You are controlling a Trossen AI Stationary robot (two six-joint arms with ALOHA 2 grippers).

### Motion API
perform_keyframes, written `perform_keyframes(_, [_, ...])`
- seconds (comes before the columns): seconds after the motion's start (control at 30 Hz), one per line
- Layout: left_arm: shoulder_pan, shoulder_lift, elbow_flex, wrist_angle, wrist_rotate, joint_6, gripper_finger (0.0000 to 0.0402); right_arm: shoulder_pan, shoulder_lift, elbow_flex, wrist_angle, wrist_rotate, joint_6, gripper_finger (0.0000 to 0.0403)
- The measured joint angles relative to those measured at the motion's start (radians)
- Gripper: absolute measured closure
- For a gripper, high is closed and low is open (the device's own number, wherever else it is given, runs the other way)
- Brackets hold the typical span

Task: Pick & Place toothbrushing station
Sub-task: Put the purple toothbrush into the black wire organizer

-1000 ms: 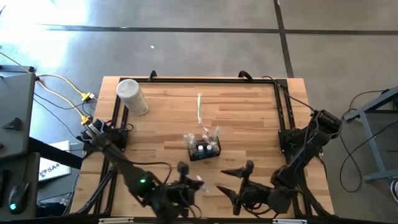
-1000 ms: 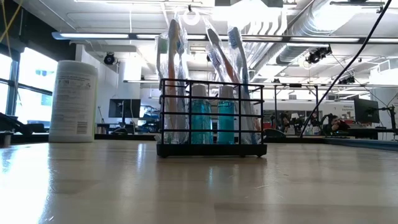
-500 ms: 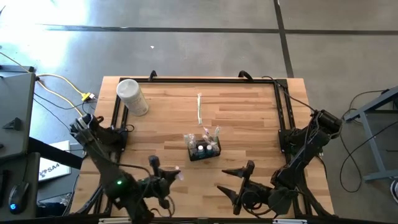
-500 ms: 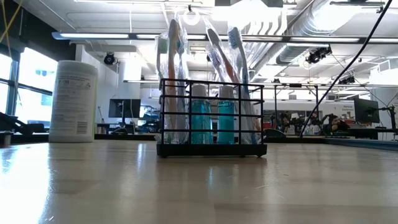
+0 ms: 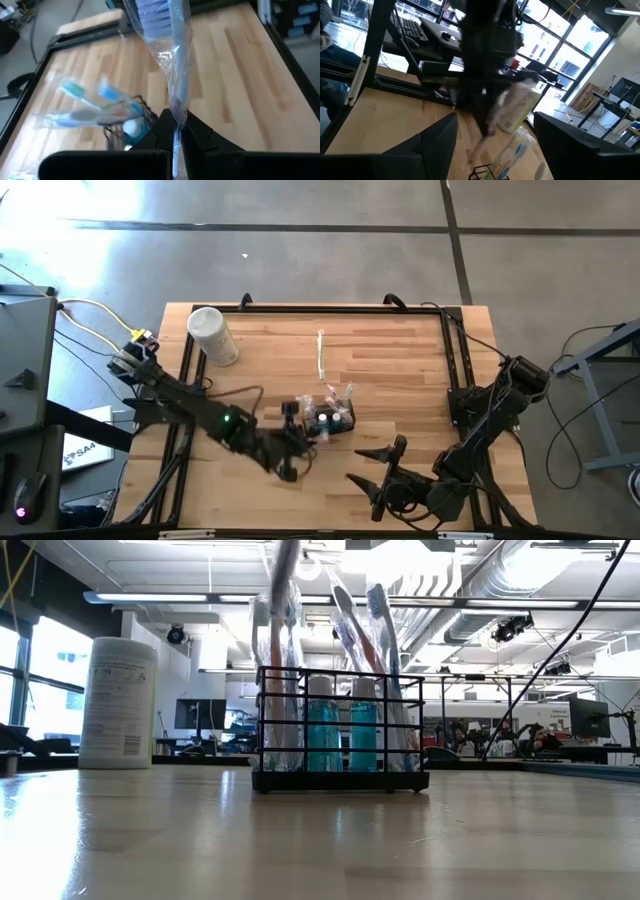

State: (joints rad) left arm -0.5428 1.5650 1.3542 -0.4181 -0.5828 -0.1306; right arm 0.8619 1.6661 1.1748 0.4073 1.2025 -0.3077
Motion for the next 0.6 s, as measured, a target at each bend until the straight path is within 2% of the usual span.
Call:
perform_keyframes(0.3, [0.047, -0.187, -0.354, 0.396, 0.02, 0.052, 0.0394, 0.017, 0.0, 0.0, -0.015, 0.001, 0.023, 0.0149])
perform_keyframes(0.4, [0.047, -0.198, -0.455, 0.585, 0.03, 0.108, 0.0394, 0.017, 0.0, 0.0, -0.014, 0.0, 0.027, 0.0149])
perform_keyframes(0.5, [0.048, -0.199, -0.511, 0.657, 0.005, 0.129, 0.0394, 0.012, 0.0, 0.0, -0.01, -0.001, 0.027, 0.0149])
perform_keyframes(0.6, [0.073, -0.201, -0.524, 0.657, -0.007, 0.104, 0.0394, 0.002, 0.0, 0.0, -0.008, -0.017, 0.031, 0.0149])
